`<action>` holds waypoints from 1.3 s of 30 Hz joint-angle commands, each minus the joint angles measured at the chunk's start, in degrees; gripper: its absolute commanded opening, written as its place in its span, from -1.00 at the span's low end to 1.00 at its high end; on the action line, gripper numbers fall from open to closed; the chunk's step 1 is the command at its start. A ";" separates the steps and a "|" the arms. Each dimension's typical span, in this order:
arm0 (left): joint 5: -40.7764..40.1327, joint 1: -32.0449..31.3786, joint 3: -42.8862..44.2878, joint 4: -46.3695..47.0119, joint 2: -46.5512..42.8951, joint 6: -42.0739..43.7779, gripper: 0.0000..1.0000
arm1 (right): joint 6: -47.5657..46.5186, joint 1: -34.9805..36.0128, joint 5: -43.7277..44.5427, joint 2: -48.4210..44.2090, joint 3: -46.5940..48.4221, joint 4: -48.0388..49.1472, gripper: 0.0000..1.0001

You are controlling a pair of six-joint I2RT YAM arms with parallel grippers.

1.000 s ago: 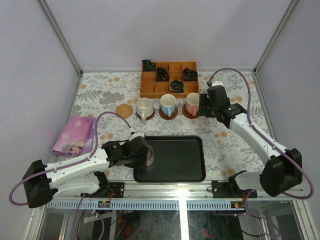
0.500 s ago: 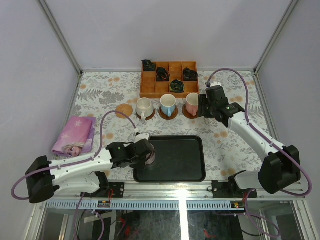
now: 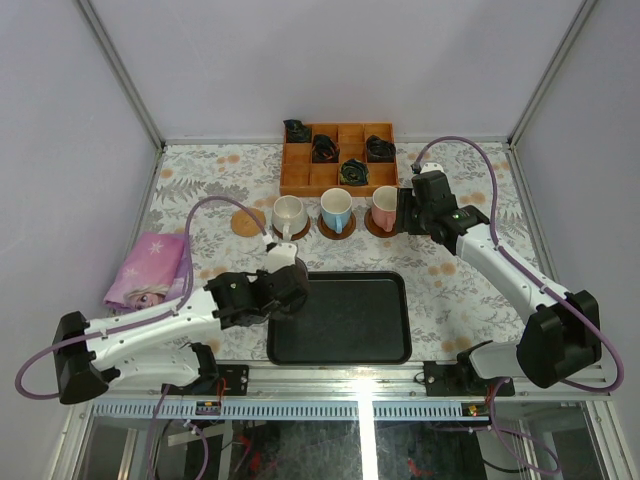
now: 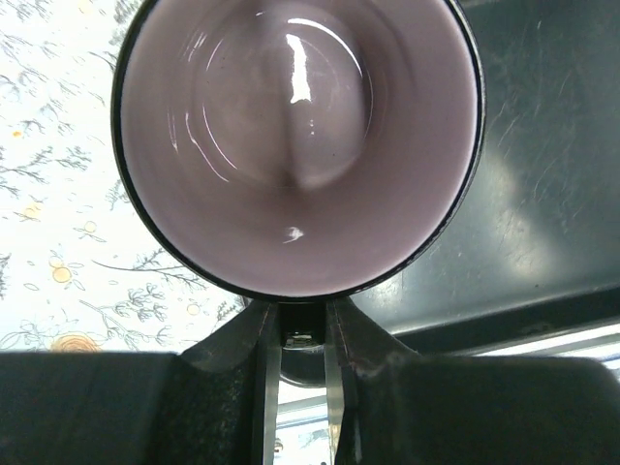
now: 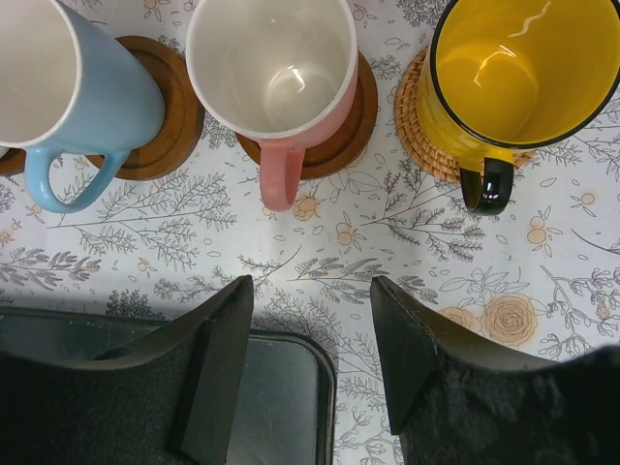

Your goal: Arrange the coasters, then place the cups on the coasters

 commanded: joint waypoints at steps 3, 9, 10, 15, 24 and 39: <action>-8.68 5.94 4.16 -3.67 -1.60 -1.03 -1.00 | -0.49 -0.24 0.47 -1.14 0.55 2.61 0.18; -5.27 21.28 2.11 2.37 -5.60 6.24 -1.00 | -0.64 -0.19 0.34 -1.38 0.82 2.60 0.18; -4.53 24.01 2.21 3.48 -5.53 7.92 -1.00 | -0.67 -0.19 0.29 -1.40 0.84 2.57 0.18; -2.45 34.83 2.88 9.56 -1.48 17.30 -1.00 | -0.84 -0.20 -0.06 -1.47 1.28 2.40 0.17; 15.08 53.44 4.40 26.87 9.55 28.27 -1.00 | -0.68 -0.22 1.17 -2.91 1.54 2.21 0.17; 31.09 61.06 13.10 31.84 24.27 41.56 -1.00 | -0.06 -0.19 4.04 -4.37 0.54 1.25 0.16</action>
